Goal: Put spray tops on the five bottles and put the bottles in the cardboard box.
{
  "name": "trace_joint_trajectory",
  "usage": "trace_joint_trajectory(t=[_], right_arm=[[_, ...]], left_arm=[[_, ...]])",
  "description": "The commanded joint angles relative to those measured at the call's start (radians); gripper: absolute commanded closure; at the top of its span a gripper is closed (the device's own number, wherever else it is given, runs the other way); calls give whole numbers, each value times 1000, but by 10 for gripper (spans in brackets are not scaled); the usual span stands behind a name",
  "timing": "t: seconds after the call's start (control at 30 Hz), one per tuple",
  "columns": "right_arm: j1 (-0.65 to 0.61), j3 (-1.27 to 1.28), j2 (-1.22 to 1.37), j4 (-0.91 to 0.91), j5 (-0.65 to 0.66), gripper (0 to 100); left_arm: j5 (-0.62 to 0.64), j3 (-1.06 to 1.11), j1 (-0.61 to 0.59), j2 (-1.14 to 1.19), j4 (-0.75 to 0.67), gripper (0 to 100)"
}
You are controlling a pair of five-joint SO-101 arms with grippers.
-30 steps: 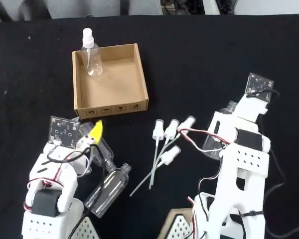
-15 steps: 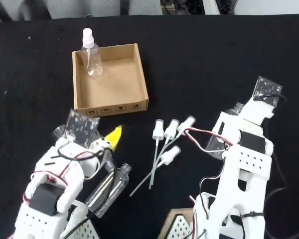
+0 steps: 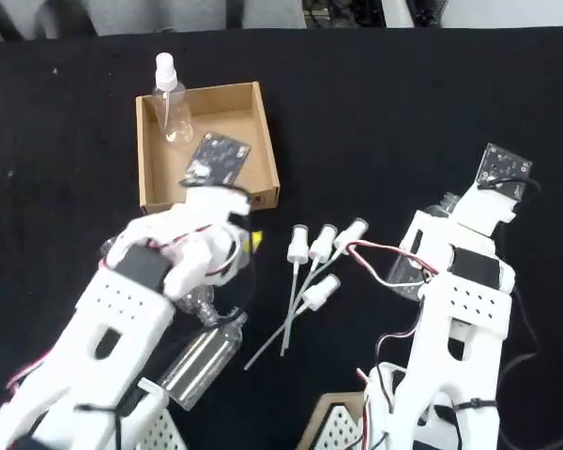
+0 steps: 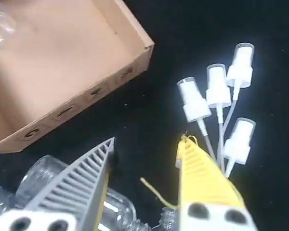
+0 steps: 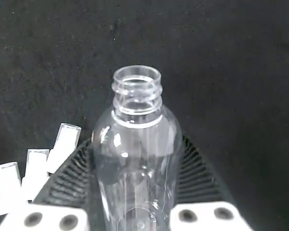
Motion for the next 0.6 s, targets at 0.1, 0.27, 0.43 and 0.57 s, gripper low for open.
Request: trace_joint_trajectory(t=[0.1, 0.27, 0.43, 0.57], right_arm=[[31, -7, -44, -26, -12, 949], [28, -5, -44, -26, -12, 949], [26, 4, -44, -41, -12, 949], [28, 4, -44, -41, -12, 949]], left_arm=[[25, -216, 28, 210, 8, 810], [26, -277, 71, 345, 8, 813], [112, -344, 108, 468, 0, 812], [175, -403, 142, 560, 6, 814]])
